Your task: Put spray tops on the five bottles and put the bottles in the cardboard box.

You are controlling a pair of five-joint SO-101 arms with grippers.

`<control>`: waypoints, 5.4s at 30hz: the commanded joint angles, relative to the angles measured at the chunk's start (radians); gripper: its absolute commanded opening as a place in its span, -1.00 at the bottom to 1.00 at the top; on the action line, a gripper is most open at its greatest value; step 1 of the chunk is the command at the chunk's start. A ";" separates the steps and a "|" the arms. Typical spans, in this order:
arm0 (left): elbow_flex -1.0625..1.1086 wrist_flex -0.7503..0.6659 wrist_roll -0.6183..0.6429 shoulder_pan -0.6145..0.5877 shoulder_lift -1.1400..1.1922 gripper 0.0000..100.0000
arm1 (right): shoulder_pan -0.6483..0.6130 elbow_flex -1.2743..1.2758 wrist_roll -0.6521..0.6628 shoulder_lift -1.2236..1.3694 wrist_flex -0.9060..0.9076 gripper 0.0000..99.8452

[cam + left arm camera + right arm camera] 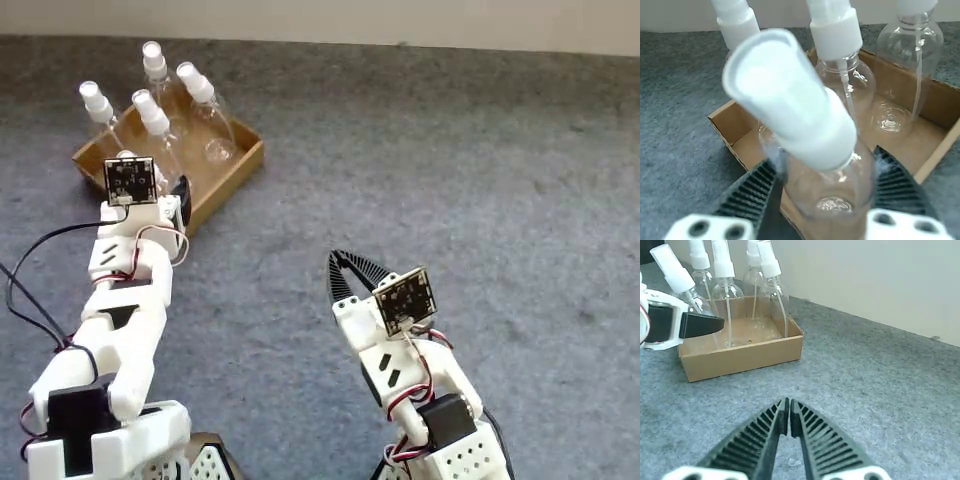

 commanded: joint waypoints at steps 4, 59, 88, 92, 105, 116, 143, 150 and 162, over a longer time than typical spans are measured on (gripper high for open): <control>-0.041 -0.020 -0.021 0.004 -0.008 -0.58 | 0.012 0.127 0.002 -0.007 -0.025 -0.99; 0.145 0.572 -0.028 -0.068 -0.648 -0.27 | 0.013 0.127 0.003 -0.007 -0.024 -0.99; -0.395 1.735 -0.021 0.237 -1.171 -0.99 | 0.015 0.127 0.002 -0.005 -0.024 -0.99; -0.432 1.803 -0.021 0.237 -1.171 -0.99 | 0.015 0.127 0.002 -0.005 -0.024 -0.99; -0.426 1.850 -0.020 0.239 -1.406 -0.99 | 0.015 0.127 0.002 -0.005 -0.022 -0.99; -0.275 1.878 -0.026 0.243 -1.546 -0.99 | 0.015 0.127 0.002 -0.005 -0.022 -0.99; 0.354 1.623 -0.028 0.243 -1.589 -0.99 | 0.015 0.127 0.002 -0.005 0.012 -0.99; 0.461 1.631 -0.023 0.239 -1.590 -0.99 | 0.015 0.127 0.005 -0.005 0.012 -0.99; 0.547 1.645 -0.023 0.240 -1.589 -0.99 | 0.015 0.127 0.003 -0.012 0.012 -0.99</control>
